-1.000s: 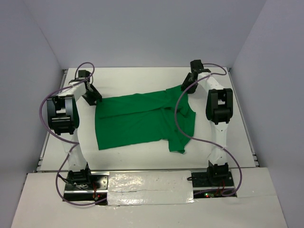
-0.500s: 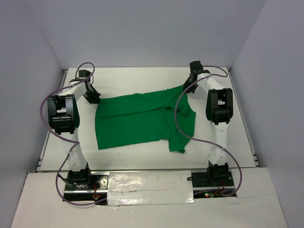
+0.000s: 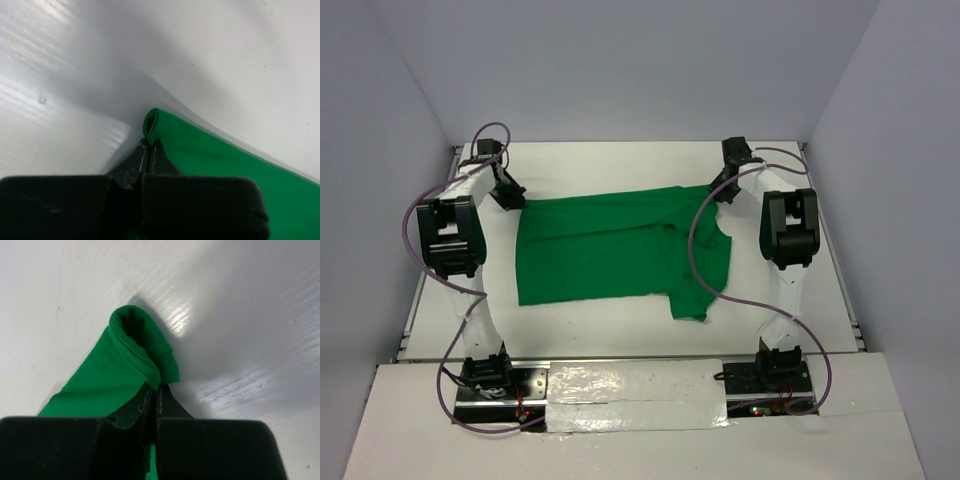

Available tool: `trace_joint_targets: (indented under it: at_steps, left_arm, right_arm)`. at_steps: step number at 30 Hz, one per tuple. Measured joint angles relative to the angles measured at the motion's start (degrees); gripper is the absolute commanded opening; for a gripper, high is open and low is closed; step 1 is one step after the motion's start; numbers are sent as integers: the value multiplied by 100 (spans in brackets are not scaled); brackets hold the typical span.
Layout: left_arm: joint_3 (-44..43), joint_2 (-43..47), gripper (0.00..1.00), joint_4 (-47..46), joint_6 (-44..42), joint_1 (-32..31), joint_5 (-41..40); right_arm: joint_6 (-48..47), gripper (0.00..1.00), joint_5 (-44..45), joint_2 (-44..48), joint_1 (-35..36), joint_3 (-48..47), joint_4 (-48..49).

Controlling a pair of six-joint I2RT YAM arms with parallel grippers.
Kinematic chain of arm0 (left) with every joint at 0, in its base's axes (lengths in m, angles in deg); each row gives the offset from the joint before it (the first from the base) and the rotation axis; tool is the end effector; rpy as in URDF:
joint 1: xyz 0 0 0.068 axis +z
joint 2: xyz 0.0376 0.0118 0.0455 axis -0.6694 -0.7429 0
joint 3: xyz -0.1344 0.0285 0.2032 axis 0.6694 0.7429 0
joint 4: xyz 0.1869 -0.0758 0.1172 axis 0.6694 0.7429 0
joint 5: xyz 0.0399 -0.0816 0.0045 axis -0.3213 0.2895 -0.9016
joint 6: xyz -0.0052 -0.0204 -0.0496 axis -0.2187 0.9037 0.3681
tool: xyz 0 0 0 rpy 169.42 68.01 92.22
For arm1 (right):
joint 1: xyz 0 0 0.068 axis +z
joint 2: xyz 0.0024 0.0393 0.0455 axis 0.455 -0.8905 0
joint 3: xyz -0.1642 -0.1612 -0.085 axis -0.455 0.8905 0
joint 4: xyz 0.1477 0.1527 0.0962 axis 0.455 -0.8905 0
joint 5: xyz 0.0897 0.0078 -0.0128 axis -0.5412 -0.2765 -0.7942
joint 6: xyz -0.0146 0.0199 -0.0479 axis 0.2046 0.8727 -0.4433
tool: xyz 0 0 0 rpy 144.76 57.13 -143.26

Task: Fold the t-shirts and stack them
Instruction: Fold the flattened tshirt in 1/3 of the way, then grap the side of the flattened tshirt closest away from the robot with both arms

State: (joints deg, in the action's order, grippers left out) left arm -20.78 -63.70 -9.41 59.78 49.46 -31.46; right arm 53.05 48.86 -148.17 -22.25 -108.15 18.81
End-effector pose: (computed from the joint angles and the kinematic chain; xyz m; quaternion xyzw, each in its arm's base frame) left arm 0.4208 0.0549 0.1728 -0.3981 0.8779 -0.0793 0.2540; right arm 0.4334 0.0329 0.1525 0.3497 0.8958 0.0723 0.2645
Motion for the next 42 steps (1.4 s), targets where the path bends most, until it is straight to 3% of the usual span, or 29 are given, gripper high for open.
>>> trace_joint_targets:
  at_steps: [3,11,17,19,20,21,22,23,24,25,26,31,35,37,42]
  left_arm:
    - [-341,-243,0,68,33,4,105]
    - [-2227,-1425,0,186,157,2,380]
    - [-2988,-1947,0,177,389,4,470]
    - [-3093,-2035,0,157,420,15,470]
    - [-3126,-2070,0,153,431,22,470]
    - [-3134,-2092,3,151,433,35,483]
    - [-3134,-2092,11,160,433,46,490]
    - [-3132,-2092,44,170,422,59,498]
    - [-3132,-2092,68,168,382,74,505]
    - [-3130,-2074,94,157,361,85,503]
    - [-3091,-2041,99,109,393,96,527]
    - [-2931,-1266,99,256,289,122,306]
    - [-2649,-210,99,444,181,173,-157]
    - [-2068,632,99,518,144,234,-398]
    - [310,2979,90,328,74,466,-741]
  right_arm:
    - [11,0,33,-59,-2,-162,-122]
    - [59,0,109,-769,-26,-1379,-409]
    - [111,0,101,-1449,-26,-2485,-669]
    - [125,15,96,-1582,-26,-2708,-710]
    - [144,29,87,-1641,-26,-2811,-719]
    - [166,61,79,-1683,-26,-2896,-732]
    - [184,74,59,-1694,-26,-2924,-726]
    - [179,86,-24,-1692,-26,-2973,-660]
    - [190,99,-24,-1657,-22,-3010,-649]
    - [190,100,-50,-1598,-24,-2970,-623]
    - [133,100,-55,-1504,-24,-2850,-590]
    - [44,100,-11,-479,-28,-1703,-627]
    - [-166,100,39,1165,-33,-675,-442]
    - [-278,100,33,2308,-28,13,-166]
    - [-494,98,-39,4710,144,2081,640]
